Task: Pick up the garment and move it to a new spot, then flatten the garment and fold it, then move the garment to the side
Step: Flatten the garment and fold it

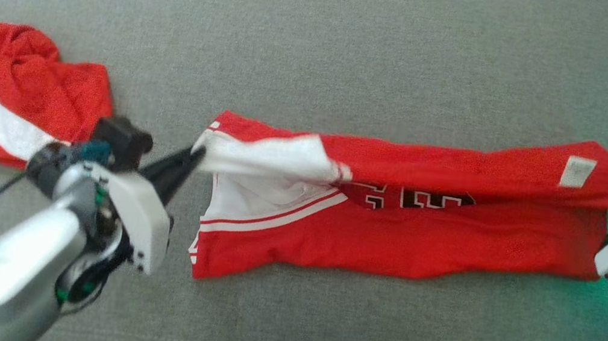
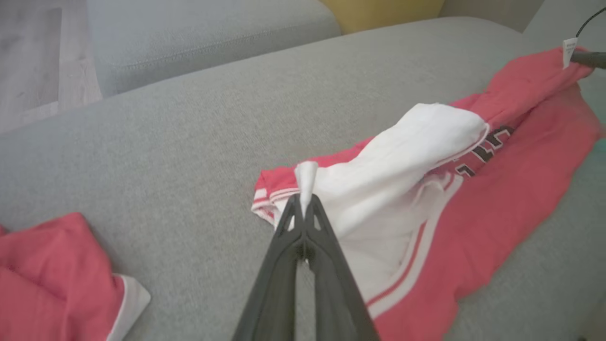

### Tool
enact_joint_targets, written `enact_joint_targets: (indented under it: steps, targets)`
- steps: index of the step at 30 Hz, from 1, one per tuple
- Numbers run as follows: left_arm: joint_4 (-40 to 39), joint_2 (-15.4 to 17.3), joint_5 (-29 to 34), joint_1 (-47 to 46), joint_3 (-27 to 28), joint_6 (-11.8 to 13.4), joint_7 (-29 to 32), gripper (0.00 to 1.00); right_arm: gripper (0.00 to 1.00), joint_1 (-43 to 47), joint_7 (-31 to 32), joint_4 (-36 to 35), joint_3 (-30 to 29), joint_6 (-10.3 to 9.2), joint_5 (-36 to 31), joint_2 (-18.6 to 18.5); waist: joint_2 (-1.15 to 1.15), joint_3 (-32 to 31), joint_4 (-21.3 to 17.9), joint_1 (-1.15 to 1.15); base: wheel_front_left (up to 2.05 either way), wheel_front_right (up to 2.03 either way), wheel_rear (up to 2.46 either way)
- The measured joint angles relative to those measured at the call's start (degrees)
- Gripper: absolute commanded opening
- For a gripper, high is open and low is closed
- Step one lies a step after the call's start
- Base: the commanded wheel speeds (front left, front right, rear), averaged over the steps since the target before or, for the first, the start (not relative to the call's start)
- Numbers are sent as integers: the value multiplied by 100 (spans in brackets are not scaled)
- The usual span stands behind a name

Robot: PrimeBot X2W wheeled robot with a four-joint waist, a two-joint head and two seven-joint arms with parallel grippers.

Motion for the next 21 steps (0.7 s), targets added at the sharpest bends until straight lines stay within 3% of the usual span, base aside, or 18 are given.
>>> enact_joint_targets:
  steps: [6, 14, 15, 16, 17, 18, 19, 20, 21]
  targets:
    - [-630, 301, -53, 505, -187, 193, 377, 0, 0, 361, 441, -208, 18, 0, 36, -100, 0, -128, -48, 0, 0, 0, 0]
    - [-826, 446, -52, 679, -404, 308, 704, 0, 0, 661, 936, -465, -89, 0, 20, -101, 0, -208, -122, 0, 0, 0, 0]
    - [-826, 453, -52, 682, -434, 310, 753, 4, 16, 695, 984, -485, -108, 0, 20, -100, 0, -217, -130, 0, 0, 0, 0]
    - [-825, 455, -54, 692, -471, 309, 784, 25, 38, 726, 1036, -499, -120, 0, 16, -94, 0, -226, -138, 0, 0, 0, 0]
    - [-825, 455, -71, 719, -491, 310, 823, 41, 95, 753, 1082, -511, -142, 0, -1, -89, 0, -236, -145, 0, 0, 0, 0]
    - [-821, 455, -86, 759, -503, 311, 839, 69, 100, 781, 1123, -514, -179, 1, -33, -83, 0, -247, -150, 0, 0, 0, 0]
    - [-805, 455, -87, 801, -522, 322, 870, 69, 100, 819, 1156, -515, -226, 0, -58, -82, 0, -258, -156, 0, 0, 0, 0]
    - [-777, 455, -85, 842, -533, 366, 868, 100, 100, 844, 1152, -500, -305, 0, -116, -74, 0, -271, -161, 0, 0, 0, 0]
    - [-740, 457, -52, 876, -535, 404, 866, 100, 100, 848, 1122, -461, -391, 0, -198, -76, 0, -281, -166, 0, 0, 0, 0]
